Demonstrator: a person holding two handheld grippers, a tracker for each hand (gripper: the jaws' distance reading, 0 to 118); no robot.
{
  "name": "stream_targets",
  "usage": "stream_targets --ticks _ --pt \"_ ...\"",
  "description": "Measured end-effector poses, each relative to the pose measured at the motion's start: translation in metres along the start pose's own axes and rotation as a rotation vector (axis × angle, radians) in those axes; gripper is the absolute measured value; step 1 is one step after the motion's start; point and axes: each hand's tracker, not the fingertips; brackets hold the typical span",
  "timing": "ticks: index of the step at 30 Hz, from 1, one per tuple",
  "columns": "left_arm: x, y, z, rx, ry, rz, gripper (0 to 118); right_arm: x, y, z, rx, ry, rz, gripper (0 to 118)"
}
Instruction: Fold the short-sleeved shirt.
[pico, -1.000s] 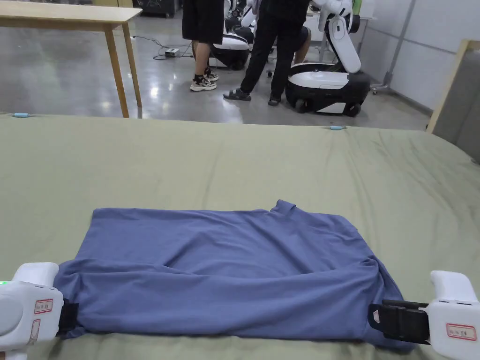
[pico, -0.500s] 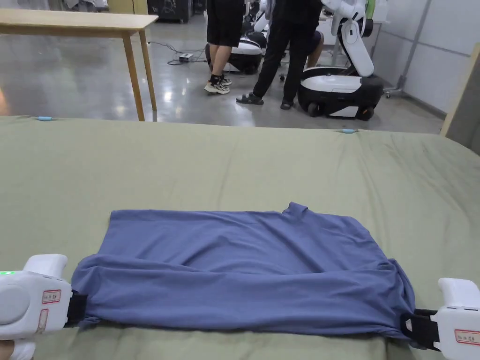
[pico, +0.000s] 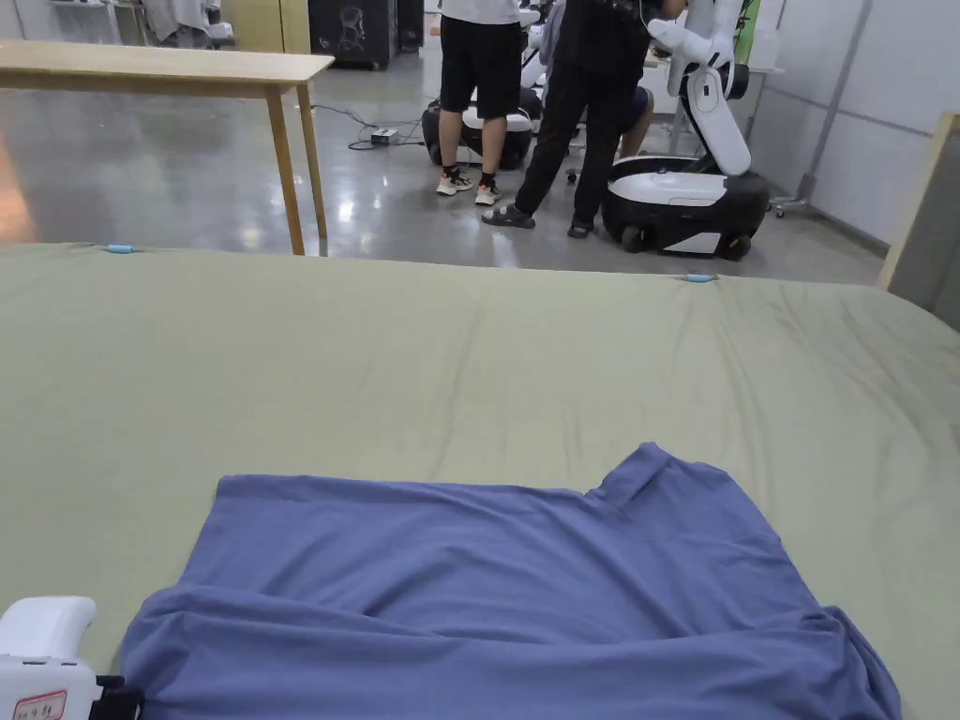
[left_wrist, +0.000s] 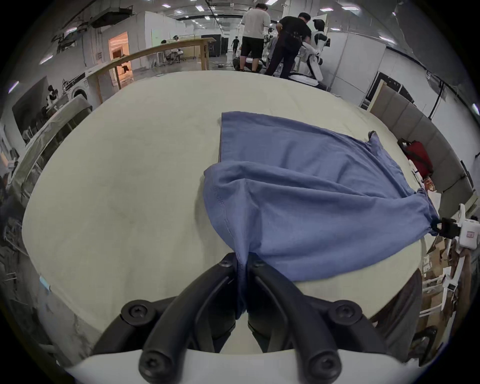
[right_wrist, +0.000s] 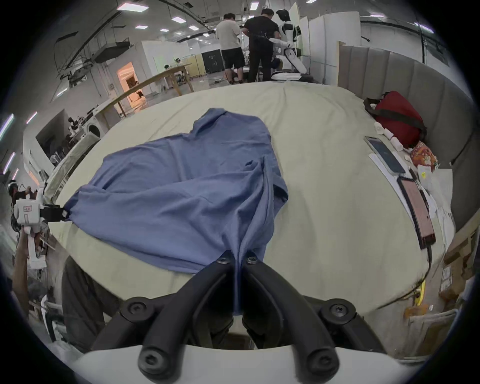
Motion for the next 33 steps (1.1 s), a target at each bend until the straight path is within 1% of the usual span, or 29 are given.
stream_targets --ticks 4,7,8,9,10,11,12,13,14,15,16,17,18,19,20,21,22,23,24,27,33 --pt "-0.002 -0.008 0.004 -0.007 -0.007 -0.002 4 -0.001 -0.003 -0.001 -0.018 -0.002 -0.002 4" --pt "-0.004 -0.007 -0.002 -0.004 -0.013 0.016 4 -0.002 -0.001 -0.005 -0.011 -0.015 -0.024 5" --pt "-0.005 -0.006 -0.004 -0.005 -0.017 0.024 4 -0.003 0.0 -0.005 0.0 -0.021 -0.031 12" --pt "-0.005 -0.006 -0.003 0.001 -0.023 0.028 5 -0.005 0.001 -0.002 0.017 -0.034 -0.025 29" --pt "-0.006 -0.006 -0.002 0.013 -0.033 0.027 13 -0.005 0.002 -0.001 0.032 -0.049 -0.02 60" --pt "-0.006 -0.005 -0.001 0.019 -0.023 0.036 50 -0.006 0.003 0.001 0.046 -0.052 -0.022 105" --pt "-0.007 -0.004 0.0 0.019 -0.011 0.046 89 -0.006 0.004 0.005 0.088 -0.059 -0.024 114" --pt "-0.008 -0.004 0.004 0.044 -0.012 0.054 105 -0.007 0.008 0.01 0.12 -0.076 -0.022 114" --pt "-0.008 -0.002 0.01 0.098 -0.009 0.063 103 -0.008 0.012 0.012 0.127 -0.086 -0.028 113" --pt "-0.007 0.001 0.013 0.085 0.014 0.058 102 -0.009 0.014 0.015 0.153 -0.106 -0.029 113" --pt "-0.007 0.003 0.018 0.12 0.04 0.061 102 -0.011 0.017 0.019 0.2 -0.125 -0.015 113" --pt "-0.005 0.005 0.023 0.159 0.048 0.053 101 -0.013 0.019 0.022 0.234 -0.143 -0.001 104" --pt "-0.003 0.007 0.028 0.191 0.066 0.045 96 -0.015 0.021 0.026 0.271 -0.16 0.0 86" --pt "0.0 0.009 0.032 0.214 0.083 0.036 82 -0.018 0.024 0.029 0.303 -0.172 -0.005 55" --pt "0.001 0.011 0.034 0.229 0.087 0.021 42 -0.019 0.026 0.03 0.318 -0.165 -0.015 20" --pt "0.004 0.014 0.034 0.242 0.094 0.003 10 -0.02 0.028 0.028 0.322 -0.151 -0.023 12" --pt "0.007 0.017 0.032 0.246 0.103 -0.002 4 -0.021 0.031 0.027 0.335 -0.138 -0.036 12" --pt "0.009 0.02 0.03 0.255 0.092 0.001 4 -0.021 0.034 0.025 0.332 -0.123 -0.036 9" --pt "0.008 0.025 0.026 0.25 0.081 -0.001 4 -0.023 0.038 0.023 0.329 -0.116 -0.036 1" --pt "0.017 0.044 0.013 0.251 0.054 -0.004 4 -0.029 0.045 0.013 0.341 -0.111 -0.025 0" --pt "0.021 0.109 -0.043 0.224 0.047 -0.025 4 -0.033 0.071 -0.014 0.309 -0.096 0.006 0"
